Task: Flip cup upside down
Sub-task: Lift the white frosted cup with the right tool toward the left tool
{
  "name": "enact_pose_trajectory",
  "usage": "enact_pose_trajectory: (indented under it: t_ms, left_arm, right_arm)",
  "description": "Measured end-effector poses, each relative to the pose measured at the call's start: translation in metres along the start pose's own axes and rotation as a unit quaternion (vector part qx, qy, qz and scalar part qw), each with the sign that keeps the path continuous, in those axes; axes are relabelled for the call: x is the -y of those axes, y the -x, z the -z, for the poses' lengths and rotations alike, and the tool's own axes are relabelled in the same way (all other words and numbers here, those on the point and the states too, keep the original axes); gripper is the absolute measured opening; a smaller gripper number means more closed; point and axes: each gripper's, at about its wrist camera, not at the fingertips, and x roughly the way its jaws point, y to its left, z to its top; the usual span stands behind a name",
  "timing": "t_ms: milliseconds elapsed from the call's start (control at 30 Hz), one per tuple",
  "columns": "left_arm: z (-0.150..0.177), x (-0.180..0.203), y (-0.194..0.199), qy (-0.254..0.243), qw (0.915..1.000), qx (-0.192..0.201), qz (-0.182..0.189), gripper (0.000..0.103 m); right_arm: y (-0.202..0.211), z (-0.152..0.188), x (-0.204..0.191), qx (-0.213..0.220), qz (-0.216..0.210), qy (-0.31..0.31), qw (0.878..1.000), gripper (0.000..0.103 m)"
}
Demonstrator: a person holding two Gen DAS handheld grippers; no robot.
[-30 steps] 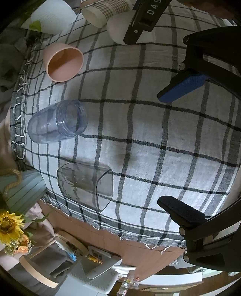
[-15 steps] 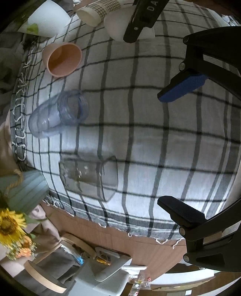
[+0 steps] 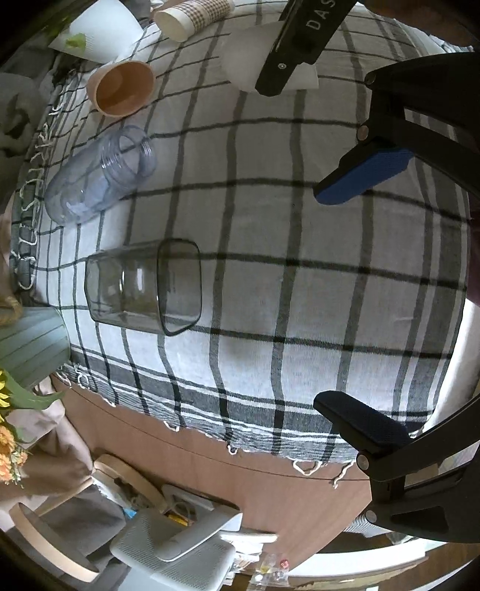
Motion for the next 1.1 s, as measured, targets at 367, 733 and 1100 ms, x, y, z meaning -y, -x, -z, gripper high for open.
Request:
enact_pose_trajectory:
  t_ms: [367,733,1100]
  left_arm:
    - [-0.003,-0.006,-0.005,-0.021,0.9997,0.001,0.008,0.103]
    - [-0.010,0.000,0.009,-0.031,0.9988,0.017,0.035,0.103]
    - [-0.027,0.061,0.046,-0.054,0.9945,0.022,0.087,0.103]
  right_arm:
    - [-0.010,0.010,-0.007,0.004,0.011,-0.022,1.000,0.068]
    - [0.033,0.017,-0.008,0.048,0.001,-0.023,0.999,0.079]
    - [0.103,0.008,0.031,0.133,0.002,-0.033,0.991,0.081]
